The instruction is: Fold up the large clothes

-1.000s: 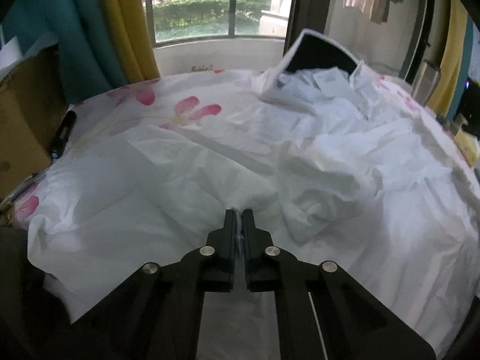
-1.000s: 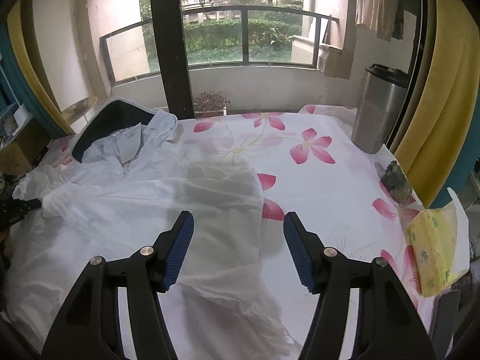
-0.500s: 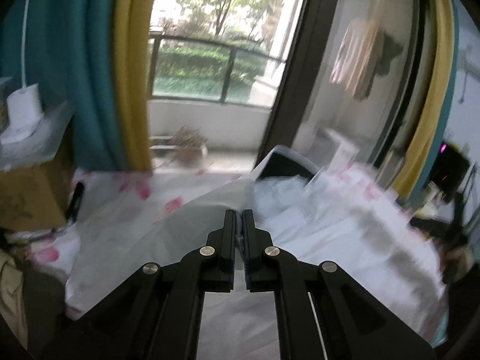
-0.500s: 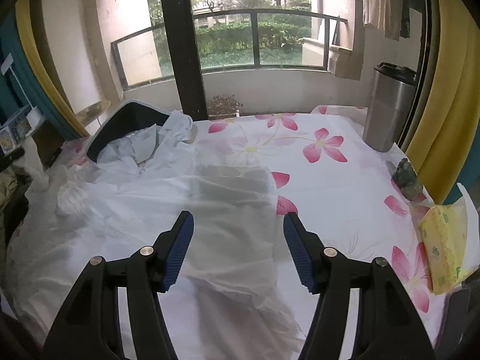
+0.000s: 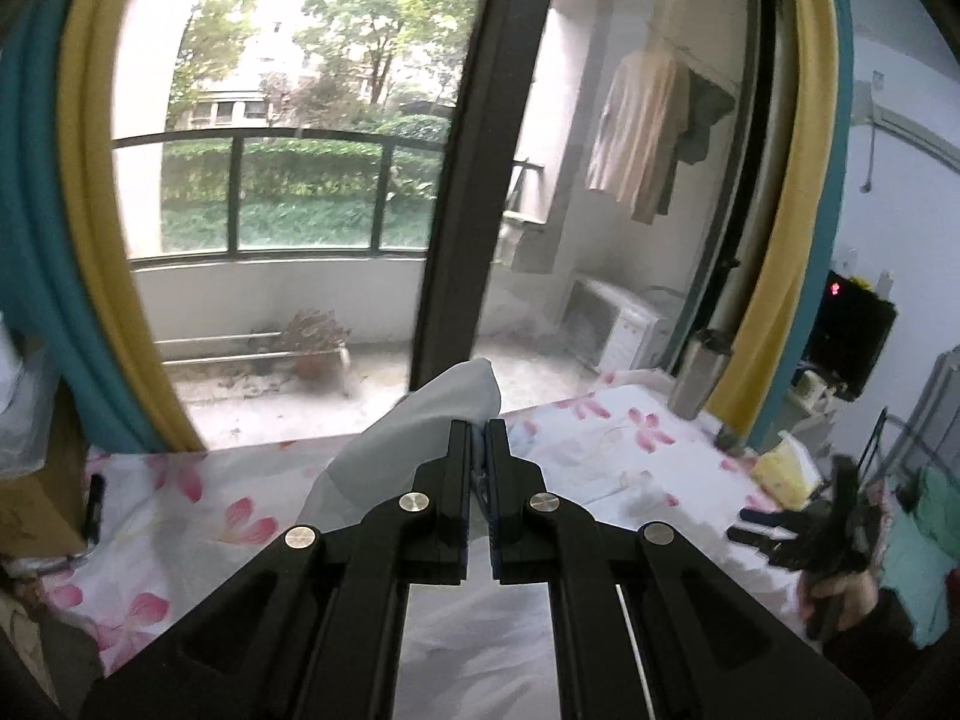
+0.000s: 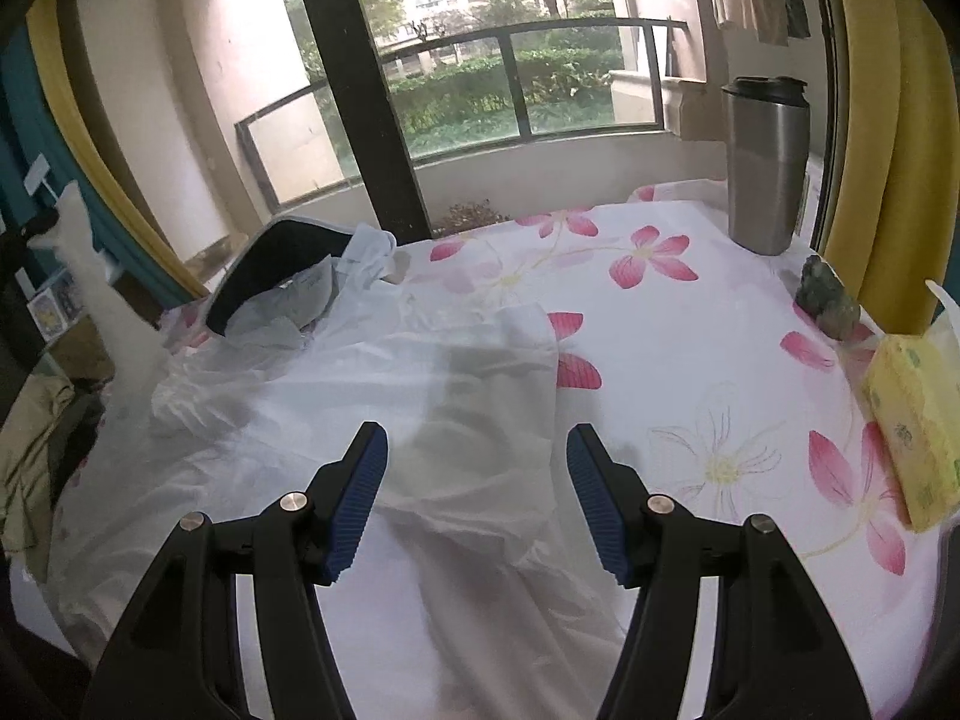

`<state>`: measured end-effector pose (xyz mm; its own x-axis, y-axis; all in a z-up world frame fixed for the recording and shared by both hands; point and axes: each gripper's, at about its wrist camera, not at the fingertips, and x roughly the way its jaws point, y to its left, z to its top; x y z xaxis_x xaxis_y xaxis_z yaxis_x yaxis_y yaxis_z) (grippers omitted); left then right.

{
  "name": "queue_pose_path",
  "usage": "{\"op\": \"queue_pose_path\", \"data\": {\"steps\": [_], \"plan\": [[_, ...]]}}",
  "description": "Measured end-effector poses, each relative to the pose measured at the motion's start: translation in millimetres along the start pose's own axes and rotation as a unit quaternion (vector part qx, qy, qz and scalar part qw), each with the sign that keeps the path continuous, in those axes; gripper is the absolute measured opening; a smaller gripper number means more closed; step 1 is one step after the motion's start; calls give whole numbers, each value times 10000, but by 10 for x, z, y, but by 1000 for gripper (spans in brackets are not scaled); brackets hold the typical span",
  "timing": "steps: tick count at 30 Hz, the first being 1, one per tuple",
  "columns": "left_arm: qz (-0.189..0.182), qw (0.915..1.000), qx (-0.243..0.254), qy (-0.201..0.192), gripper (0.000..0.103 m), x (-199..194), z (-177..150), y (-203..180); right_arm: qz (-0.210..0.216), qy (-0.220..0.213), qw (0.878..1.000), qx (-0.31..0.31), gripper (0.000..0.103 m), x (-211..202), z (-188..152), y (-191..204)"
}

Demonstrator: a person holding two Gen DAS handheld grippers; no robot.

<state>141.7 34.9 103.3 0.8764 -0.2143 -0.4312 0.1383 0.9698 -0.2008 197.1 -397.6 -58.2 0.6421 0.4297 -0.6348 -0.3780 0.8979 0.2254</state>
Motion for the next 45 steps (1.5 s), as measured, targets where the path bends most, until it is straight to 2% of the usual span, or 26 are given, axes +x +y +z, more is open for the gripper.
{"op": "queue_pose_path", "data": {"steps": [7, 13, 20, 21, 23, 24, 25, 27, 31, 36, 39, 40, 42, 45], "plan": [[-308, 9990, 322, -26, 5, 102, 176, -535, 7, -125, 9998, 172, 63, -108, -65, -231], [-544, 9968, 566, 128, 5, 486, 191, -994, 46, -164, 9987, 472, 63, -174, -104, -464], [-919, 9935, 359, 575, 5, 1007, 20, -1198, -11, -187, 9983, 549, 64, -256, -164, -600], [-996, 9921, 322, 694, 7, 1089, -45, -1216, -45, -193, 9982, 567, 64, -264, -171, -623], [-1237, 9870, 255, 999, 23, 1252, -198, -1262, -145, -191, 9979, 594, 65, -275, -182, -673], [-1393, 9832, 177, 1170, 37, 1319, -305, -1269, -208, -180, 9977, 612, 65, -274, -187, -698], [-1445, 9812, 134, 1268, 46, 1345, -388, -1253, -263, -168, 9975, 634, 65, -272, -194, -724], [-1451, 9787, 110, 1446, 46, 1348, -564, -1202, -365, -121, 9970, 668, 65, -256, -197, -767], [-1253, 9808, -18, 1494, 46, 1175, -795, -918, -420, 53, 9976, 551, 65, -164, -146, -709], [-401, 9873, -288, 1509, 46, 907, -1050, -159, -166, 295, 9994, 21, 65, 79, 6, -349], [273, 9830, -439, 1761, 46, 870, -1286, 327, 31, 481, 9984, -290, 65, 306, 110, -96], [393, 9808, -486, 1848, 46, 856, -1365, 457, 71, 540, 9977, -399, 65, 390, 151, -20], [446, 9764, -626, 2020, 46, 849, -1522, 695, 192, 652, 9962, -538, 65, 554, 221, 84], [431, 9744, -732, 2082, 46, 828, -1650, 896, 200, 903, 9929, -746, 65, 864, 377, 198]]}}
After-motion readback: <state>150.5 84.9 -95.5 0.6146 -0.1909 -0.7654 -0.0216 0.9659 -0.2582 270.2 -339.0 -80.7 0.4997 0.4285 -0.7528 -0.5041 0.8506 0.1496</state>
